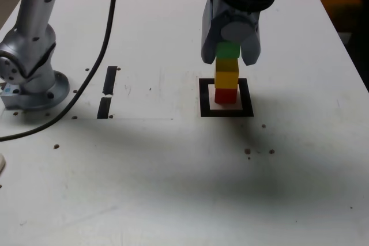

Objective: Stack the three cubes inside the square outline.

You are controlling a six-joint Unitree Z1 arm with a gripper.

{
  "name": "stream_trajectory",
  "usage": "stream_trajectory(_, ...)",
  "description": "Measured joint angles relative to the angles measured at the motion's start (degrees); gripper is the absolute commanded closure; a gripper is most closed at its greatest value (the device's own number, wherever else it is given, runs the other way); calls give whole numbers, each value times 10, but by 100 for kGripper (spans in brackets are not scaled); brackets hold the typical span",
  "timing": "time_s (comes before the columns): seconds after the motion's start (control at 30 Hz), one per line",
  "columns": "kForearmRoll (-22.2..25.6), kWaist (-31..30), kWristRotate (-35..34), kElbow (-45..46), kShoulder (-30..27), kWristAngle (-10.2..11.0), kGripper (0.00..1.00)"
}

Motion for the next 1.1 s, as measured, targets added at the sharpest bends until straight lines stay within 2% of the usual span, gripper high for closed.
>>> stream_trajectory(0.17, 0, 0, -2, 0, 0, -11, 86)
stream_trajectory(0.43, -4, -2, 2, -1, 11, -41, 86)
stream_trajectory(0.6, -5, -2, 4, -3, 19, -46, 79)
stream_trajectory(0.7, -5, -2, 6, -7, 21, -43, 66)
stream_trajectory(0.97, -5, -2, 7, -9, 23, -27, 17)
stream_trajectory(1.1, -4, -3, 5, -9, 22, -17, 5)
